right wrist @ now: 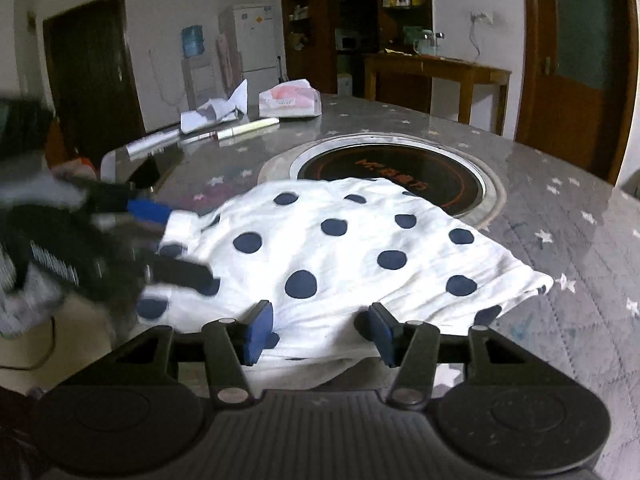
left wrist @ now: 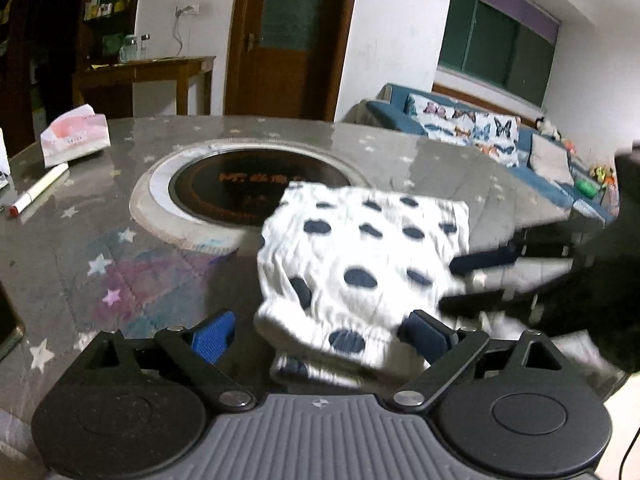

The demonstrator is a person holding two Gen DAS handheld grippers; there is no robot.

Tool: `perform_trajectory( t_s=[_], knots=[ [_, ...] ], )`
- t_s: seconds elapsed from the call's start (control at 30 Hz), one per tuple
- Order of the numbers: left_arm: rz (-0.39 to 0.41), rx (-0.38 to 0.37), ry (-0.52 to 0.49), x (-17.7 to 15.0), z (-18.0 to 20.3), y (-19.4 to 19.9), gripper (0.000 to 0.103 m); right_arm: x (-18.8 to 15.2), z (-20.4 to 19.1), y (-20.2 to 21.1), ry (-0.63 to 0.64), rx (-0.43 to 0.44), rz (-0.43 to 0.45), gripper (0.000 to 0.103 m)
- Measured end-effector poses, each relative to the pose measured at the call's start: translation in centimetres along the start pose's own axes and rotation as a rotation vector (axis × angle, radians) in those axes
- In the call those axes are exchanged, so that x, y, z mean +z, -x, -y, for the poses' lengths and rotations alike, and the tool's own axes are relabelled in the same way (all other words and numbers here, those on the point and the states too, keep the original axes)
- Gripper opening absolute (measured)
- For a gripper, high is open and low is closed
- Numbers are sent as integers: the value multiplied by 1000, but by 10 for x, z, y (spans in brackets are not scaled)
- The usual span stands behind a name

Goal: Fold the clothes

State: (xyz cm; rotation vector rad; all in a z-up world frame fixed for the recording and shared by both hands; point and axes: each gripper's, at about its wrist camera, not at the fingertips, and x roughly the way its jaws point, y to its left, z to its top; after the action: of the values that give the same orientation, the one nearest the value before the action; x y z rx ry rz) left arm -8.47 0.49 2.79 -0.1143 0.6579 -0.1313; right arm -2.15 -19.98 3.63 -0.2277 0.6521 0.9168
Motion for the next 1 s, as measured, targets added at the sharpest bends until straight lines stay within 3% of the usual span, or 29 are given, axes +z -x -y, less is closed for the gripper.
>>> perform_trajectory(
  t_s=[0.23, 0.53, 0.67, 0.83, 1.0],
  knots=[
    [-14, 7, 18, -4, 0, 1, 96, 34, 45, -9, -80, -111, 53, 54],
    [-32, -4, 85, -6, -2, 11, 100, 45, 102, -57, -225, -153, -20, 53],
    [-41, -13, 117, -7, -3, 18, 102, 41, 103, -59, -220, -157, -49, 48],
    [-70, -28, 206, -8, -8, 23, 102, 36, 102, -59, -204, -168, -83, 33],
    [-101, -66, 308, -10, -12, 25, 101, 31, 94, -48, -171, -206, -102, 30]
  ],
)
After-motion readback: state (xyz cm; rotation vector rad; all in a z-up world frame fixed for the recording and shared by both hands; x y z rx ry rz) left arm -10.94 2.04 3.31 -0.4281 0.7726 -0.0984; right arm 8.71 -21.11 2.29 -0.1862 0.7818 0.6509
